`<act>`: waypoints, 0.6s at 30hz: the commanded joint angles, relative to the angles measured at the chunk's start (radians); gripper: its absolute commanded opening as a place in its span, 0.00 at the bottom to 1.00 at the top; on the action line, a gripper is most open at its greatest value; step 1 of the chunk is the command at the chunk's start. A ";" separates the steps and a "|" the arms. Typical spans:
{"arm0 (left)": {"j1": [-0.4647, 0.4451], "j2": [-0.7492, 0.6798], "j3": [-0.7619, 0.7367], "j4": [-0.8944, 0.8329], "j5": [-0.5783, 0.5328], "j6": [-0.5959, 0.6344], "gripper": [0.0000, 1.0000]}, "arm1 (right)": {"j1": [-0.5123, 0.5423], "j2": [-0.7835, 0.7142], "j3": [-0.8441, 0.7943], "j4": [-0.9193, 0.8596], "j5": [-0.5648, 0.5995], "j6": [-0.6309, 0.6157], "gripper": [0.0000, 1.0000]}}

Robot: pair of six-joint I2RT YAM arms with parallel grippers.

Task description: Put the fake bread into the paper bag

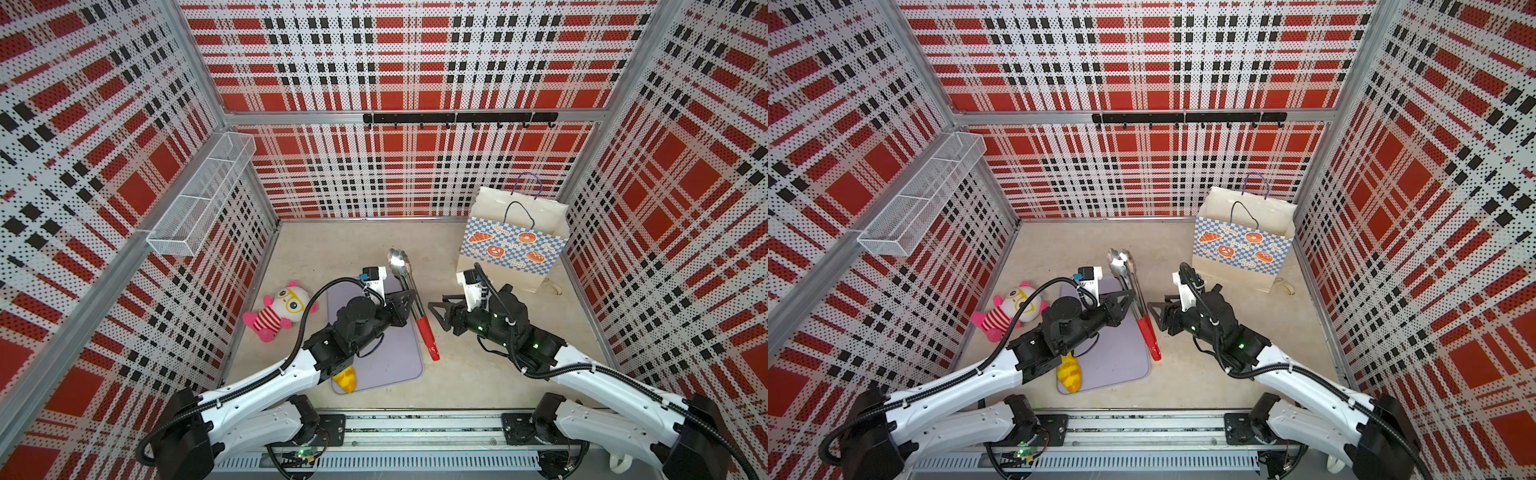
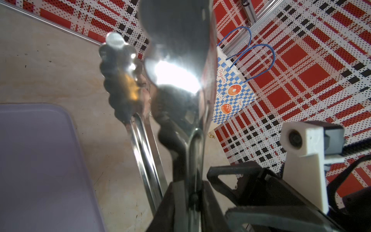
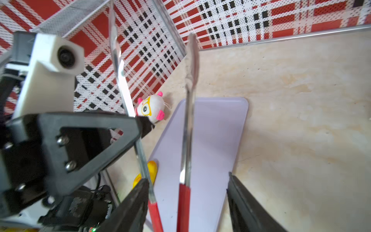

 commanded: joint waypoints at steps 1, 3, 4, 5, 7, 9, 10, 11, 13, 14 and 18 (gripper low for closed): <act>0.022 -0.025 0.000 0.048 0.040 0.010 0.16 | 0.001 -0.016 -0.054 0.054 -0.163 0.027 0.66; 0.026 -0.029 0.000 0.061 0.054 0.012 0.16 | 0.001 -0.002 -0.072 0.063 -0.208 0.051 0.68; 0.028 -0.033 0.000 0.067 0.059 0.013 0.16 | 0.002 0.011 -0.084 0.089 -0.239 0.059 0.69; 0.028 -0.035 0.000 0.072 0.060 0.014 0.16 | 0.002 0.023 -0.092 0.109 -0.262 0.066 0.69; 0.031 -0.041 -0.003 0.080 0.070 0.013 0.15 | 0.004 0.054 -0.109 0.161 -0.311 0.080 0.68; 0.034 -0.046 -0.007 0.095 0.089 0.011 0.15 | 0.005 0.079 -0.117 0.202 -0.334 0.094 0.68; 0.034 -0.049 -0.008 0.099 0.095 0.011 0.15 | 0.005 0.091 -0.120 0.217 -0.336 0.099 0.68; 0.035 -0.050 -0.008 0.099 0.096 0.010 0.14 | 0.005 0.096 -0.122 0.220 -0.326 0.099 0.68; 0.038 -0.051 -0.007 0.092 0.090 0.011 0.14 | 0.005 0.101 -0.118 0.188 -0.273 0.095 0.68; 0.042 -0.050 -0.007 0.083 0.085 0.011 0.14 | 0.005 0.100 -0.115 0.169 -0.245 0.092 0.68; 0.073 -0.047 -0.021 0.087 0.104 0.003 0.12 | 0.005 0.087 -0.103 0.112 -0.189 0.046 0.67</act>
